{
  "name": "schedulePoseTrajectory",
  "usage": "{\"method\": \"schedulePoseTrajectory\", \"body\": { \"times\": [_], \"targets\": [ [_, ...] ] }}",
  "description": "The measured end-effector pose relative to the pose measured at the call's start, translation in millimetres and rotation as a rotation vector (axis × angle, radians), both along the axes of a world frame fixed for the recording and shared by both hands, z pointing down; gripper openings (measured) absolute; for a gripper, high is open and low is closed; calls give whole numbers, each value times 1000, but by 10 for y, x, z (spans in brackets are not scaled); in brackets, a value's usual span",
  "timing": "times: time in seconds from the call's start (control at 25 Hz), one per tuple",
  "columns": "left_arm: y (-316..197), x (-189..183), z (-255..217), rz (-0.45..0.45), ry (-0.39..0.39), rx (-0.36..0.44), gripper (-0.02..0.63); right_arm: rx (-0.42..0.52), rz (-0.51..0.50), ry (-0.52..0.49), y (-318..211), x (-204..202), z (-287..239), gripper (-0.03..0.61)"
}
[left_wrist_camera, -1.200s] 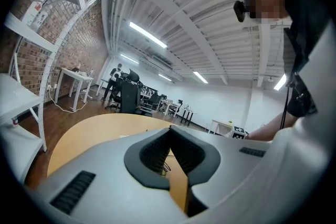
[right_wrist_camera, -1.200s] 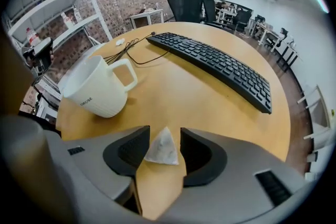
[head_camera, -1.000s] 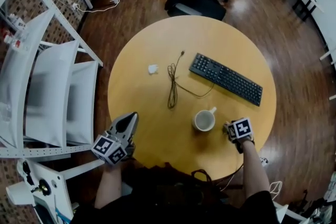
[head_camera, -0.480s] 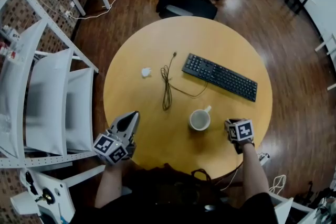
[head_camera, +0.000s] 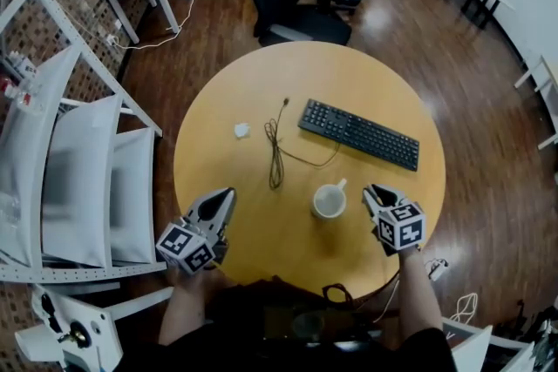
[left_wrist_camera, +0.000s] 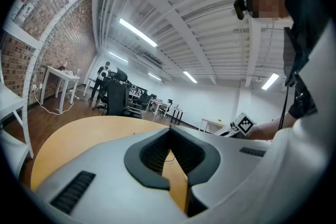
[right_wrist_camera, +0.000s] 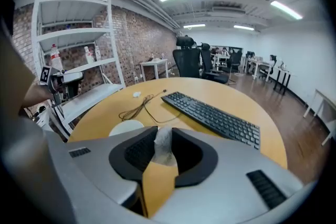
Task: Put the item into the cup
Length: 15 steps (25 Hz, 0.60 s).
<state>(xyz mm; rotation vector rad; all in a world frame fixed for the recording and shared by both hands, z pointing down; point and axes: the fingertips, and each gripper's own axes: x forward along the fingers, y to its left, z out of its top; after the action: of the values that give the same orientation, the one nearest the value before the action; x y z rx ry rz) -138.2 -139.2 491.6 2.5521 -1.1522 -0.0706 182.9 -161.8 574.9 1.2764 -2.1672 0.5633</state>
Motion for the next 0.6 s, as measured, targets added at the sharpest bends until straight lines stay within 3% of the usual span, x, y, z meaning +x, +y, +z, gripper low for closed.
{"method": "schedulePoseTrajectory", "body": {
  "times": [0.36,0.6],
  "targets": [
    [144,-287,-93,-55,3,34,3,259,-147,-62,-35,-792,-520,91],
    [257,-465,-50,-94,1,27,3,305,-162,-59,-8,-928,-359,91]
  ]
}}
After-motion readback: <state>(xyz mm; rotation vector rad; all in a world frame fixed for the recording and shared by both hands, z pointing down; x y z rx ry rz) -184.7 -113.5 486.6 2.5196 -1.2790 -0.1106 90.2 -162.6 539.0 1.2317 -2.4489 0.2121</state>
